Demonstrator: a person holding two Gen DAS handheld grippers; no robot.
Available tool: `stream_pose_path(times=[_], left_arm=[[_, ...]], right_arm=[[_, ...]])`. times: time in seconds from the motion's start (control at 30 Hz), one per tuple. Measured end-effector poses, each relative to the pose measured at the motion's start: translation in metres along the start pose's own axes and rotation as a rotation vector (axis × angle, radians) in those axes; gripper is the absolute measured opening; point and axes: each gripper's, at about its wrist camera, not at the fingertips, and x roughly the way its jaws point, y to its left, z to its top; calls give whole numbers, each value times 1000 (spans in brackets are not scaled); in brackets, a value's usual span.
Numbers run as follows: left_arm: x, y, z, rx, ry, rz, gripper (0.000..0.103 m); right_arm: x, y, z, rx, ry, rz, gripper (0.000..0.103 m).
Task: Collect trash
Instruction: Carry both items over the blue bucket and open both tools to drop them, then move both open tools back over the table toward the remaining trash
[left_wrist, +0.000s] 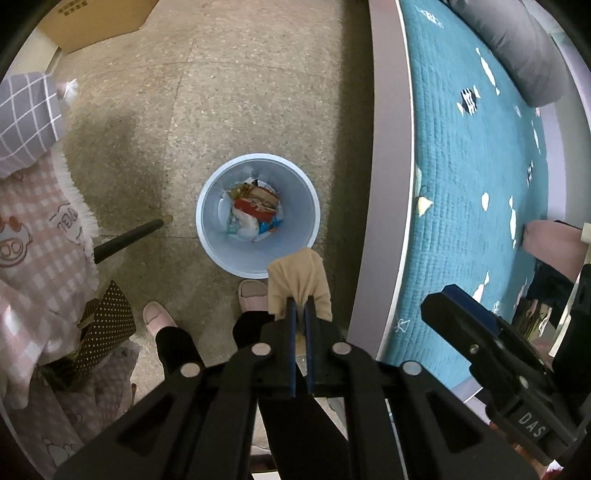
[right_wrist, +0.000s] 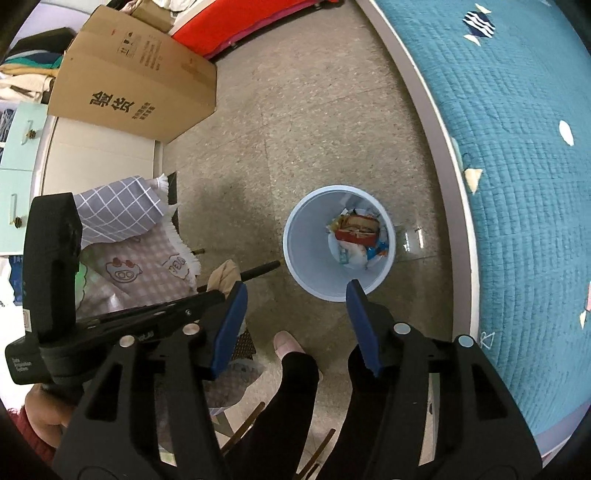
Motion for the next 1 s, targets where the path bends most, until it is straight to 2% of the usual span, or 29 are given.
stream_pose_path(times=[0.13, 0.2, 0.23, 0.27, 0.67, 0.9, 1.0], left_arm=[[-1, -10, 4, 27, -5, -1, 10], [-3, -13, 5, 23, -10, 8, 28], [-3, -13, 5, 18, -7, 5, 45], [-3, -14, 5, 14, -8, 9, 51], [-27, -7, -1, -14, -47, 33, 58], [-79, 15, -21, -53, -153, 47, 58], [-113, 33, -35, -79, -224, 61, 58]], right_arm=[[-9, -5, 3, 17, -21, 7, 56], [-12, -6, 5, 19, -28, 9, 56], [-13, -6, 6, 20, -30, 9, 56], [-15, -6, 7, 20, -31, 10, 56], [-24, 8, 2, -12, -21, 27, 57], [-34, 51, 0, -100, -9, 63, 57], [-37, 87, -2, -172, 2, 84, 57]])
